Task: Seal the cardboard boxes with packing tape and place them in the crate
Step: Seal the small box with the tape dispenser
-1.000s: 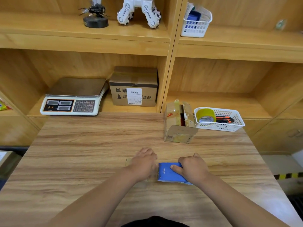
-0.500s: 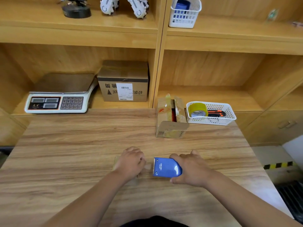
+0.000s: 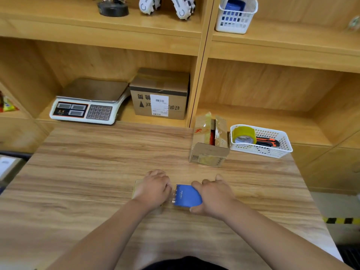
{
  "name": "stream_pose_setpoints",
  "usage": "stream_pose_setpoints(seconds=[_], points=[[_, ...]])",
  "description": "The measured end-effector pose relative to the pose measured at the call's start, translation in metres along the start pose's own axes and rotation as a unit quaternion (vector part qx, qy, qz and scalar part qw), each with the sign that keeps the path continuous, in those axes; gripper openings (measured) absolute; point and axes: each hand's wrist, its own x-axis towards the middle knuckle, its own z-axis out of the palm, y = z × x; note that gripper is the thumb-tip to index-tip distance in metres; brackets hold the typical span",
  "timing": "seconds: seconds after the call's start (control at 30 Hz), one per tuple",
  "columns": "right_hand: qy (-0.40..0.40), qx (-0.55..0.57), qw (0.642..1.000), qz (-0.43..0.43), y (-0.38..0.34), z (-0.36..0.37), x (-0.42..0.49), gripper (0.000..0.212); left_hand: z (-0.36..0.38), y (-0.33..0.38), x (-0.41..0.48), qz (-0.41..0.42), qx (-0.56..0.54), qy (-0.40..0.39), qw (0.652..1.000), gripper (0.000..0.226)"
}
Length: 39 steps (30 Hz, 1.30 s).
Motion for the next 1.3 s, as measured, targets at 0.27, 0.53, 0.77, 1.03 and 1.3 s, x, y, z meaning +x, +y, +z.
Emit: stream_pose_setpoints(seconds=[0.27, 0.53, 0.77, 1.03, 1.3], points=[[-0.034, -0.023, 0.999, 0.017, -0.017, -0.007, 0.012, 0.057, 0.002, 0.004, -0.004, -0.002, 0.024, 0.025, 0.999, 0.020], [-0.064, -0.022, 0.997, 0.024, -0.028, -0.016, 0.027, 0.056, 0.001, 0.007, -0.005, -0.016, 0.004, 0.033, 0.999, 0.019], [-0.097, 0.005, 0.994, 0.043, -0.028, -0.021, 0.031, 0.047, 0.000, 0.009, -0.004, -0.030, 0.000, 0.019, 0.999, 0.020], [-0.065, -0.028, 0.994, 0.084, 0.014, 0.003, 0.027, 0.057, -0.005, 0.010, -0.008, -0.036, -0.020, 0.020, 0.999, 0.020], [-0.032, -0.039, 0.995, 0.089, 0.044, 0.071, 0.003, 0.072, -0.006, 0.004, -0.005, -0.051, -0.092, 0.014, 0.994, 0.016]])
